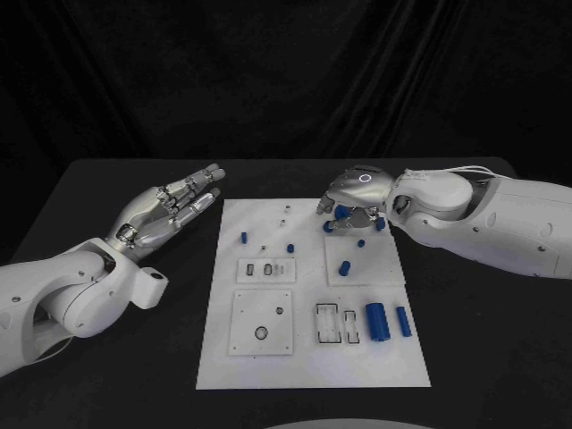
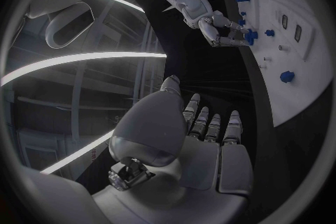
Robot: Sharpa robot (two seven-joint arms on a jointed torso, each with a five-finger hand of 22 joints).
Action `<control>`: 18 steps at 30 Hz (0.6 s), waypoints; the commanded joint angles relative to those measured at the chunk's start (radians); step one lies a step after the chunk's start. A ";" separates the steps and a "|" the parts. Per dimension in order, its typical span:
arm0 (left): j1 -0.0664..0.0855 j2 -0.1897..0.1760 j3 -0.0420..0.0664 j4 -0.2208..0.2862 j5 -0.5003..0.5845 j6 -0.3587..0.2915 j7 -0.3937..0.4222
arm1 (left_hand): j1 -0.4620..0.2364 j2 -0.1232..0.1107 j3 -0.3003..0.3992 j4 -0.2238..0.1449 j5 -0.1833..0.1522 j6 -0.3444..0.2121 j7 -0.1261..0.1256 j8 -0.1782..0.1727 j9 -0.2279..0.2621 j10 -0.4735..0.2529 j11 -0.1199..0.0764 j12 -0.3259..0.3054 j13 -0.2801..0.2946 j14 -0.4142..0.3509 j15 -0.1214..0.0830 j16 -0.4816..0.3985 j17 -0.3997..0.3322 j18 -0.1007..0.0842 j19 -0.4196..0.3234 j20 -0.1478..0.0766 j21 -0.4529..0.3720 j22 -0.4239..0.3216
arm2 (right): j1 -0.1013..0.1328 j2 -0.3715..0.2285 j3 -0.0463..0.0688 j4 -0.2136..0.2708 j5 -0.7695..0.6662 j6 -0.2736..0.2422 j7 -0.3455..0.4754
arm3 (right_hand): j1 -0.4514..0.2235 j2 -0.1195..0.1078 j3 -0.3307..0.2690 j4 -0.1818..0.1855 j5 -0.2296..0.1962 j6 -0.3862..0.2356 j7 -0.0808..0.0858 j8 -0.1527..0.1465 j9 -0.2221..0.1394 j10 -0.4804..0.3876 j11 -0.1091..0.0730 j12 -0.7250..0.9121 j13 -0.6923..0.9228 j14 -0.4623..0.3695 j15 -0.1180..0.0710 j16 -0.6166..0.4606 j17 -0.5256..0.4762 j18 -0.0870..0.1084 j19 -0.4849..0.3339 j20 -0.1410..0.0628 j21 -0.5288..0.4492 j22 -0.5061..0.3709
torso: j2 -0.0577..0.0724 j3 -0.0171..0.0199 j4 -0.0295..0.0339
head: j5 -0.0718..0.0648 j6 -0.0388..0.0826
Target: Assemble the parts on the task board
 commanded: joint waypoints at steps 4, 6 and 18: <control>0.003 0.002 0.001 -0.003 -0.007 0.013 0.083 | 0.010 0.002 -0.004 -0.003 0.006 -0.005 0.001 -0.003 -0.001 -0.006 0.004 0.002 -0.001 0.000 0.008 -0.002 0.000 0.010 0.004 0.010 0.004 0.002 | -0.004 -0.001 0.001 0.001 -0.006 0.009 0.008 | -0.010 -0.002 0.007 0.003 -0.003 0.004 0.005 -0.003 -0.002 0.008 0.000 -0.007 -0.001 -0.001 0.010 0.009 0.003 0.003 -0.010 0.005 0.009 0.005 | 0.000 0.0000 -0.0001 | 0.001 -0.004; 0.003 0.002 0.001 -0.005 -0.007 0.013 0.082 | 0.010 0.002 -0.004 -0.003 0.006 -0.005 0.001 -0.003 -0.001 -0.006 0.004 0.002 -0.001 0.000 0.008 -0.002 0.000 0.010 0.004 0.010 0.004 0.002 | -0.005 -0.001 0.001 0.001 -0.006 0.013 0.009 | -0.011 -0.002 0.008 0.003 -0.004 0.004 0.005 -0.004 -0.003 0.011 0.000 -0.007 -0.001 -0.001 0.012 0.010 0.003 0.003 -0.011 0.006 0.011 0.007 | 0.001 0.0001 -0.0005 | 0.002 -0.005; 0.003 0.004 0.001 -0.010 -0.007 0.018 0.076 | 0.011 0.002 -0.004 -0.003 0.010 -0.008 0.002 -0.003 -0.001 -0.008 0.005 0.002 -0.001 0.003 0.019 -0.001 0.001 0.011 0.009 0.020 0.008 0.004 | -0.010 0.000 0.001 -0.006 0.004 0.032 0.009 | -0.017 -0.002 0.014 0.005 -0.003 0.010 0.009 -0.004 -0.003 0.026 0.001 -0.007 0.000 -0.004 0.017 0.015 0.006 0.002 -0.017 0.010 0.018 0.014 | 0.001 0.0003 -0.0002 | 0.005 -0.013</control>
